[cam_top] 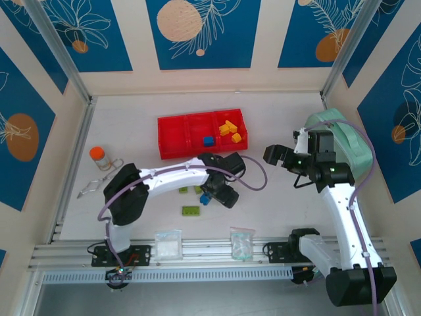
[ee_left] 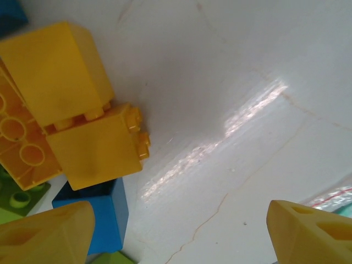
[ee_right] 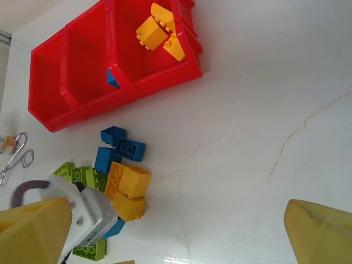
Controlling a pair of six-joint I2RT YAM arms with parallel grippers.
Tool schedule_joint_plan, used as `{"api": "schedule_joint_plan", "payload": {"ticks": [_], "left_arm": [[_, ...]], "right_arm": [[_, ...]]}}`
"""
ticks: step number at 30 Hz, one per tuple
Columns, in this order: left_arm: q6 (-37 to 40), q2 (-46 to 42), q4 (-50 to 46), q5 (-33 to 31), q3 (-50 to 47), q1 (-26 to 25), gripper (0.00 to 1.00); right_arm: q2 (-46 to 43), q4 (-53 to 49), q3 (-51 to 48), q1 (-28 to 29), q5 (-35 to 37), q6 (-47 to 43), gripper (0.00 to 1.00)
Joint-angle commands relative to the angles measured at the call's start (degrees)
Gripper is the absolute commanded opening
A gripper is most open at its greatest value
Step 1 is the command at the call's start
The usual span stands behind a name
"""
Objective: Sort the legos into containers by color
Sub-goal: Pick up the lego from the middle-left of the table.
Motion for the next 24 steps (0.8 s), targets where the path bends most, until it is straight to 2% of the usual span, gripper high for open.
{"api": "schedule_joint_plan", "payload": {"ticks": [1, 10, 14, 18, 24], "left_arm": [[-1.2, 0.1, -4.8, -3.1, 2.7, 0.0, 0.81], [-3.0, -0.9, -6.4, -5.5, 0.8, 0.6, 0.79], [-2.7, -8.3, -5.4, -3.3, -6.9, 0.6, 0.79], [-0.9, -15.8, -6.6, -3.4, -15.2, 0.5, 0.83], [3.7, -21.1, -8.0, -5.5, -21.6, 0.5, 0.85]], "right_arm": [[0.0, 0.5, -1.2, -0.2, -1.3, 0.9, 0.99], [0.7, 0.4, -1.0, -0.1, -2.2, 0.9, 0.99], [0.4, 0.0, -0.9, -0.1, -1.9, 0.8, 0.99], [0.6, 0.5, -0.8, 0.0, -2.2, 0.8, 0.99], [1.4, 1.0, -0.4, -0.1, -2.6, 0.7, 0.99]]}}
